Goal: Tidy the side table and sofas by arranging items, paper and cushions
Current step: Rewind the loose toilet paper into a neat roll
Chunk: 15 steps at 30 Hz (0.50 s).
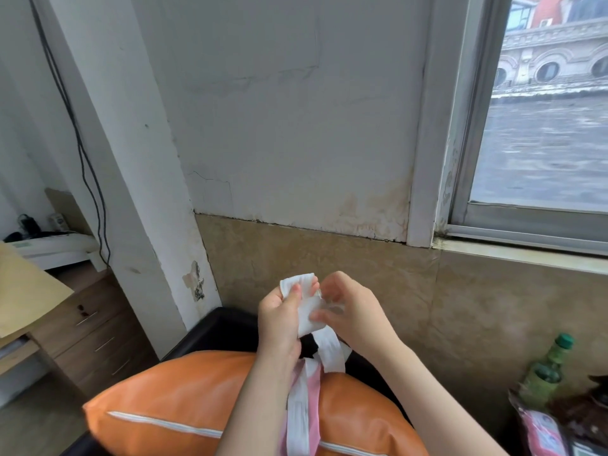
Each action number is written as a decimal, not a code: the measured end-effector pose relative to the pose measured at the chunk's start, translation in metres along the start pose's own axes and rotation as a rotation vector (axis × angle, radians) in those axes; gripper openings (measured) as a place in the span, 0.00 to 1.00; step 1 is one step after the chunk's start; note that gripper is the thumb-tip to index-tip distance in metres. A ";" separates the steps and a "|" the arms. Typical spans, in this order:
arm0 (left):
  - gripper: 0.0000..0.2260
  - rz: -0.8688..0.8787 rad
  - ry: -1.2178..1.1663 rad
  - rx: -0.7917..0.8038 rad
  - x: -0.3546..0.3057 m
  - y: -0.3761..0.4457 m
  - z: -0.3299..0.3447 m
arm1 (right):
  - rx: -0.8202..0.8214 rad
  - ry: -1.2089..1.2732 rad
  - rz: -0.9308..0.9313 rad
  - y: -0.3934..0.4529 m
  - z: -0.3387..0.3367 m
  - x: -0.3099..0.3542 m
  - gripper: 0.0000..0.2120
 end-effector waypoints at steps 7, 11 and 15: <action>0.13 -0.214 -0.285 -0.089 0.002 0.004 0.002 | 0.087 -0.190 -0.381 0.000 0.012 -0.006 0.24; 0.13 -0.153 -0.269 -0.048 0.002 0.004 0.004 | 0.127 -0.126 -0.301 -0.003 0.010 -0.002 0.16; 0.13 -0.097 -0.182 0.050 0.002 0.006 0.004 | 0.193 -0.148 -0.201 -0.001 0.006 -0.005 0.09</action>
Point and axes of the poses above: each hand's wrist, its own y-axis towards the middle knuckle, its own z-axis out of the palm, x = y × z, the point moved 3 cm from there along y, towards the middle knuckle, and after that the axes turned 10 degrees about z, right-handed, at the moved point
